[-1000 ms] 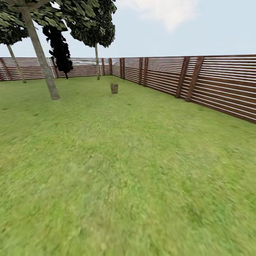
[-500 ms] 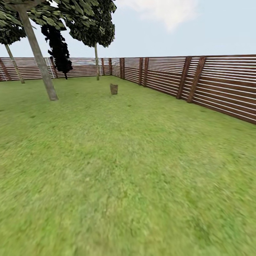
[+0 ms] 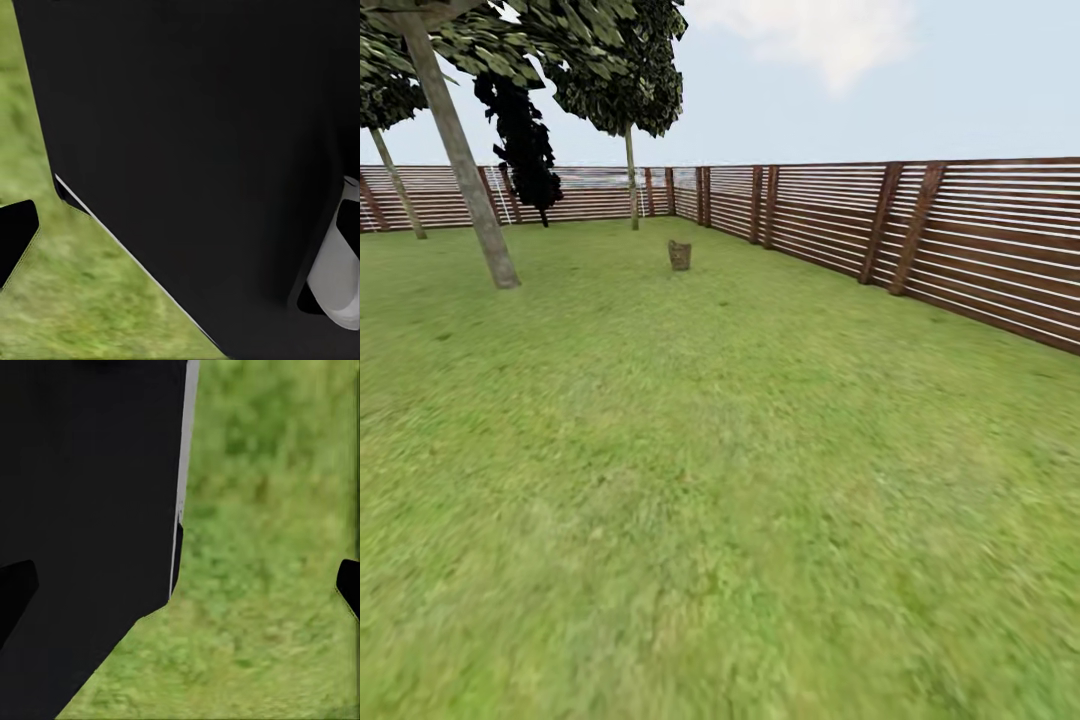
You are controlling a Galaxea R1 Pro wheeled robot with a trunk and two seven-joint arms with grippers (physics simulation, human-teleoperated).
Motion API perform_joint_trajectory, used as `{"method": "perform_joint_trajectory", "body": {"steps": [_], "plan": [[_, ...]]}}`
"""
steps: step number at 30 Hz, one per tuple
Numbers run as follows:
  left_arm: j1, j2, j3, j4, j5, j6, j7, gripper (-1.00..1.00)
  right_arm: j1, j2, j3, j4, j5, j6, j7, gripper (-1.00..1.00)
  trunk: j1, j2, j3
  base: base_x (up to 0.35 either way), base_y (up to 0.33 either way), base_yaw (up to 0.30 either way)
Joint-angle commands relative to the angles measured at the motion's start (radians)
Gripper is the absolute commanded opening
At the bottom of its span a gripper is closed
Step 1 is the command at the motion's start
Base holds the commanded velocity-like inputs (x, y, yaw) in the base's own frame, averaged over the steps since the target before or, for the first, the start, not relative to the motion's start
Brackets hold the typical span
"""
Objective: Take the three Easter eggs out of the wicker basket on the lawn in the garden, then place them on the lawn next to a single tree (choose any tree) so that all three eggs are next to the same tree and none are left in the basket.
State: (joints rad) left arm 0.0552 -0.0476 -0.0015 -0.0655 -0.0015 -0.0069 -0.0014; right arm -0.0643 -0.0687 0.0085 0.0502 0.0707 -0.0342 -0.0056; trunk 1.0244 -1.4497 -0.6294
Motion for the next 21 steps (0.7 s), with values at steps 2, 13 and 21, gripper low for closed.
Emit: {"method": "perform_joint_trajectory", "body": {"steps": [2,13,21], "plan": [[0.001,0.000,0.000,-0.002,0.002,-0.001,0.000,1.00,-0.002,0.000,0.000,0.003,0.007,-0.005,-0.001,1.00,0.001,0.000,0.002,0.338,0.000,0.000],[0.001,0.000,0.000,-0.002,0.003,-0.001,0.000,1.00,-0.002,-0.001,0.001,0.003,0.008,-0.004,-0.001,1.00,0.001,0.000,0.016,0.338,0.000,0.000],[0.001,0.000,0.000,-0.002,0.003,-0.001,0.000,1.00,-0.002,-0.001,0.001,0.004,0.006,-0.004,-0.002,1.00,0.001,0.000,0.020,0.338,0.000,0.000]]}}
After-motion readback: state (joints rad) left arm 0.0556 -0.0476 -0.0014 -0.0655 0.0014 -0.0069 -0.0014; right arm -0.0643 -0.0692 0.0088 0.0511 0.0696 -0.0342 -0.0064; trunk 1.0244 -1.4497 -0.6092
